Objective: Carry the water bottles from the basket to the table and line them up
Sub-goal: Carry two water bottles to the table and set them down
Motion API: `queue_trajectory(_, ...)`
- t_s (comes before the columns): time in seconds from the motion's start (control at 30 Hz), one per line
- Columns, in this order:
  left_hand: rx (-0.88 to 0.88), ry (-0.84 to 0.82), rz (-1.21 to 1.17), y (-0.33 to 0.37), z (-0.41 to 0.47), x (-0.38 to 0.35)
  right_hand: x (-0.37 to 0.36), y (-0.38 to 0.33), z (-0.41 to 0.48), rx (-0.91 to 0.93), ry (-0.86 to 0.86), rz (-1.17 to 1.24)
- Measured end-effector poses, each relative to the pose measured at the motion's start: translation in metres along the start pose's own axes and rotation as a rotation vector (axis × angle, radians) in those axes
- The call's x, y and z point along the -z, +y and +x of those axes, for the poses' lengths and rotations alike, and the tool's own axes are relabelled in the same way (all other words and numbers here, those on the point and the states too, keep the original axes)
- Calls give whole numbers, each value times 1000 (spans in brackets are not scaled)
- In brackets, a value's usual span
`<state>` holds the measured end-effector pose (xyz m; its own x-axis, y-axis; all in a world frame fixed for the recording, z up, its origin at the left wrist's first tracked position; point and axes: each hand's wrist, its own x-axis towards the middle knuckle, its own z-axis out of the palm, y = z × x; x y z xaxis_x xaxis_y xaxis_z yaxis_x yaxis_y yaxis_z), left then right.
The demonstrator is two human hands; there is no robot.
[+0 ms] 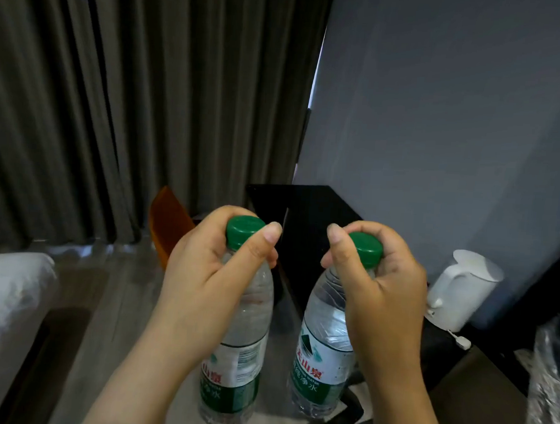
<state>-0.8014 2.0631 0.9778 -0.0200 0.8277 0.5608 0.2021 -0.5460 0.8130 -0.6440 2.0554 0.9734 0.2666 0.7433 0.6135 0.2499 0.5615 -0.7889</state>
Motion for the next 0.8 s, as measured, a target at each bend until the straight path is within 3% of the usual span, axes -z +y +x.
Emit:
queue_trajectory(0.47, -50, -54, 18, -110, 176, -23, -78, 113, 150, 23, 71, -46)
queue_trajectory(0.8, -49, -229, -116, -193, 290, -42, -123, 180, 225, -19, 190, -176)
